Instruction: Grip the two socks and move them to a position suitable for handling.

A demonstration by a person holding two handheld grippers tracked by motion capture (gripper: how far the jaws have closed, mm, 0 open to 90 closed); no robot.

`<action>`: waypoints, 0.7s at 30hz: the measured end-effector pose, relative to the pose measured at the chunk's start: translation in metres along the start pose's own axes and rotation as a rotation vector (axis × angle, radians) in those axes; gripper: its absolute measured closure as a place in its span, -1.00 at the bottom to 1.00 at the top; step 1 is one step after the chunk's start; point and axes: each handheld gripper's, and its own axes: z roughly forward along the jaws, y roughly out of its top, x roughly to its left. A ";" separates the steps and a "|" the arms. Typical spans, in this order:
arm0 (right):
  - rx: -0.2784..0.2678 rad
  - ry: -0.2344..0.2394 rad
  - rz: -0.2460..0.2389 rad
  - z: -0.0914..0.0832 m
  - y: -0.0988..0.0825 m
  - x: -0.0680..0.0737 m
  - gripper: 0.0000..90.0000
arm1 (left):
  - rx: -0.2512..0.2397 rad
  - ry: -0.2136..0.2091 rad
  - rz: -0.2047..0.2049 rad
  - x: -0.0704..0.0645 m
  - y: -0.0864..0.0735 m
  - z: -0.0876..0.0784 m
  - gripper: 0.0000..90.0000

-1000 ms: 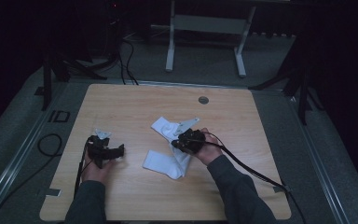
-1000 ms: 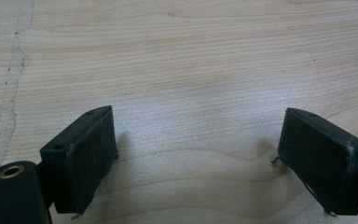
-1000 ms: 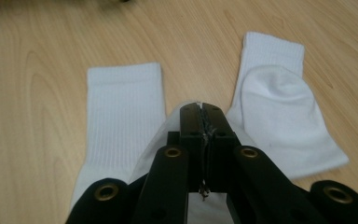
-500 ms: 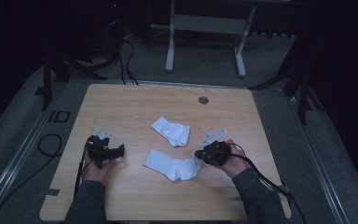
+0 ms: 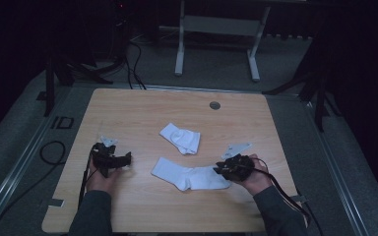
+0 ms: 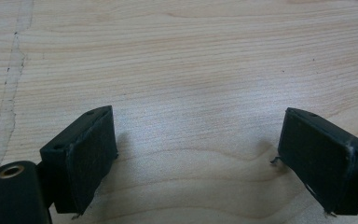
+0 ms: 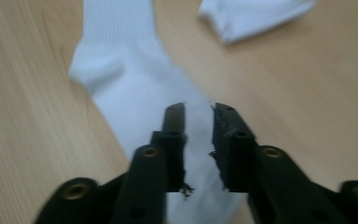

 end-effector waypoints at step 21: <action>0.023 -0.048 -0.007 0.024 0.009 -0.014 0.71 | -0.001 -0.001 0.000 0.000 0.000 0.000 -0.75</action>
